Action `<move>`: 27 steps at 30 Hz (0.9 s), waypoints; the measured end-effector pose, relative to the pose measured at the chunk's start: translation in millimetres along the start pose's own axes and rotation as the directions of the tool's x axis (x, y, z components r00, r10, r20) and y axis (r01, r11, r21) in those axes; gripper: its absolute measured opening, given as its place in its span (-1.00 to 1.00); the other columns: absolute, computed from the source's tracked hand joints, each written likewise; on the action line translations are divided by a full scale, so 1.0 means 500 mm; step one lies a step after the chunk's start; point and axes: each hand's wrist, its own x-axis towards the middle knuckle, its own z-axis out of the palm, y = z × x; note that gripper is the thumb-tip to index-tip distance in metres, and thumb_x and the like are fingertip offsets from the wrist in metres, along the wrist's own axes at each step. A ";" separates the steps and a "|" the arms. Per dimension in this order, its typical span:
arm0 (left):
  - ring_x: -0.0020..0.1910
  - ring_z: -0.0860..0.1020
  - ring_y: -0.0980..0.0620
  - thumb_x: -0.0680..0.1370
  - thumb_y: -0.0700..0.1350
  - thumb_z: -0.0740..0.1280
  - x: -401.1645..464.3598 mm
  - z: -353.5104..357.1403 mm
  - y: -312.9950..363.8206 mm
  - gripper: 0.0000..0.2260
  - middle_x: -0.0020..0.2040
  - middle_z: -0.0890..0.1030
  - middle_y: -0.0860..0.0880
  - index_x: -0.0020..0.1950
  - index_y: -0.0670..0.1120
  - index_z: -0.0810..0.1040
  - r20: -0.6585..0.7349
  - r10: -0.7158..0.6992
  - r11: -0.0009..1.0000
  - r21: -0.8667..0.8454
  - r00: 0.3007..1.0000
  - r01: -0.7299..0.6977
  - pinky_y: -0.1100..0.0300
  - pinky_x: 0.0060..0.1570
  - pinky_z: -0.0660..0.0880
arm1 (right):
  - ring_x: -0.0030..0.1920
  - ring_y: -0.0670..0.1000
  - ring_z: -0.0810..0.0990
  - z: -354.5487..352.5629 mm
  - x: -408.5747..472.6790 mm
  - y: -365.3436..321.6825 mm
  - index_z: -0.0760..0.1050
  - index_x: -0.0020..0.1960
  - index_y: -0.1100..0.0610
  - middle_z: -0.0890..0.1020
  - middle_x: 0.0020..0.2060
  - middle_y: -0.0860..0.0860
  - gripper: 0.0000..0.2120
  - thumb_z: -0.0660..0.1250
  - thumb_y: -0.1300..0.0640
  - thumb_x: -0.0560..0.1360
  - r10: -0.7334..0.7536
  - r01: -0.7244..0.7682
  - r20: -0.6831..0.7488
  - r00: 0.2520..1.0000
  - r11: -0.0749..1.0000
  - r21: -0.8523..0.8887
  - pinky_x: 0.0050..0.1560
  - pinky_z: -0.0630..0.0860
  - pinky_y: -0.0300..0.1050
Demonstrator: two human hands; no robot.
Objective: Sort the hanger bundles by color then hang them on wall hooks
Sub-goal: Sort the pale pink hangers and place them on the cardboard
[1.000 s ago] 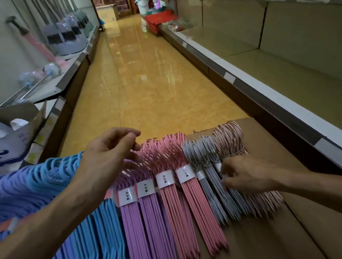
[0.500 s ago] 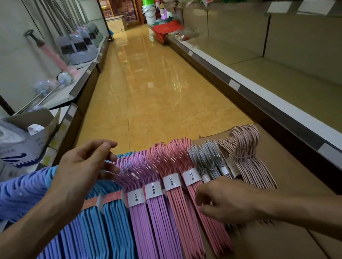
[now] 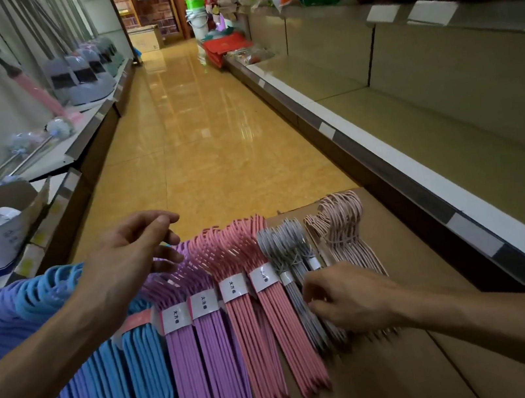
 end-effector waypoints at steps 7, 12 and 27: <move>-0.23 0.64 0.02 0.65 -0.09 0.25 0.030 0.115 0.021 -0.84 -0.14 0.63 -0.08 0.12 -0.05 0.61 0.124 0.006 1.000 -0.007 0.992 -0.005 0.18 -0.24 0.57 | -0.04 -0.08 0.62 -0.013 -0.030 0.119 0.50 0.11 -0.01 0.63 -0.02 -0.07 -0.87 0.22 0.02 0.63 0.171 -0.165 -0.065 0.983 0.982 0.087 0.05 0.63 0.00; -0.18 0.66 0.04 0.65 -0.08 0.24 0.045 0.205 0.043 -0.84 -0.07 0.66 -0.08 0.15 -0.05 0.58 0.242 -0.005 1.000 0.016 0.970 0.002 0.15 -0.15 0.63 | -0.01 0.00 0.65 -0.022 -0.042 0.197 0.46 0.17 0.04 0.64 0.02 0.01 -0.82 0.25 0.01 0.61 0.311 -0.297 -0.056 0.949 0.938 0.178 0.05 0.64 0.03; 0.40 0.42 -0.09 0.57 0.30 0.20 0.118 0.439 0.018 -0.41 0.48 0.41 -0.10 0.53 0.04 0.29 0.499 -0.248 0.965 0.053 0.830 0.257 -0.07 0.43 0.32 | 0.29 0.08 0.52 0.027 0.017 0.289 0.07 0.57 0.02 0.42 0.41 0.08 -0.10 0.48 -0.19 0.42 0.488 -0.437 0.041 0.872 0.738 0.514 0.25 0.55 0.07</move>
